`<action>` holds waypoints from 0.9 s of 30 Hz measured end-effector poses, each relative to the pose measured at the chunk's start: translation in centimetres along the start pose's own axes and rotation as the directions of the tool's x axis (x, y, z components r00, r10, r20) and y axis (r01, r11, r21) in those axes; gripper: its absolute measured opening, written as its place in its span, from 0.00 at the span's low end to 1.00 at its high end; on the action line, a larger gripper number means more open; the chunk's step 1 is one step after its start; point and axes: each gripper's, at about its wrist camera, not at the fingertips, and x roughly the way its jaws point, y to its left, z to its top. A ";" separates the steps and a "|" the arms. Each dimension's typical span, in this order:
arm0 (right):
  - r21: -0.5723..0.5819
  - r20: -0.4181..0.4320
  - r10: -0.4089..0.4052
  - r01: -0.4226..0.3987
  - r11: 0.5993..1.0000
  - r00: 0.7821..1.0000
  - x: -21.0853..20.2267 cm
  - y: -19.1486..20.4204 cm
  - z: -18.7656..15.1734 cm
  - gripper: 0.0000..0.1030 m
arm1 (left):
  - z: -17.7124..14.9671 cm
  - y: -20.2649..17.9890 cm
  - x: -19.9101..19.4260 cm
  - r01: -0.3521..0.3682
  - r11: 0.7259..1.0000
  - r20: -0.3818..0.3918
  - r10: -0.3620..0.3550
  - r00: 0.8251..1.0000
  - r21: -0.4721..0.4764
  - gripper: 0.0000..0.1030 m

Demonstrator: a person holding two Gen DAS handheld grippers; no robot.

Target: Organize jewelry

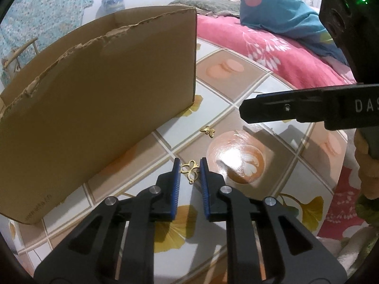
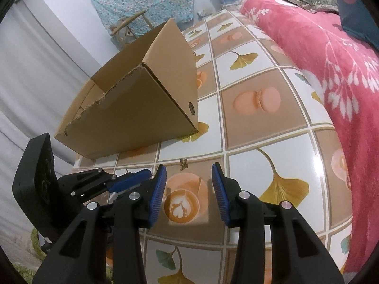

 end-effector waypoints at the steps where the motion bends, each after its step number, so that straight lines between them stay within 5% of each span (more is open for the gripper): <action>1: -0.001 -0.001 0.000 0.000 1.000 1.000 0.0 0.0 0.0 0.38 | -0.1 0.0 -0.1 -0.002 1.000 0.000 0.002 1.000 0.001 0.15; 17: -0.091 -0.065 -0.045 0.039 0.995 0.997 3.7 2.3 1.1 0.38 | -3.5 3.9 -3.0 -0.085 0.992 -0.045 0.082 0.996 -0.092 0.15; 27: -0.198 -0.087 -0.124 0.105 0.975 0.988 5.0 4.1 0.5 0.17 | -5.0 4.8 -4.1 -0.075 0.992 -0.035 0.072 0.997 -0.100 0.15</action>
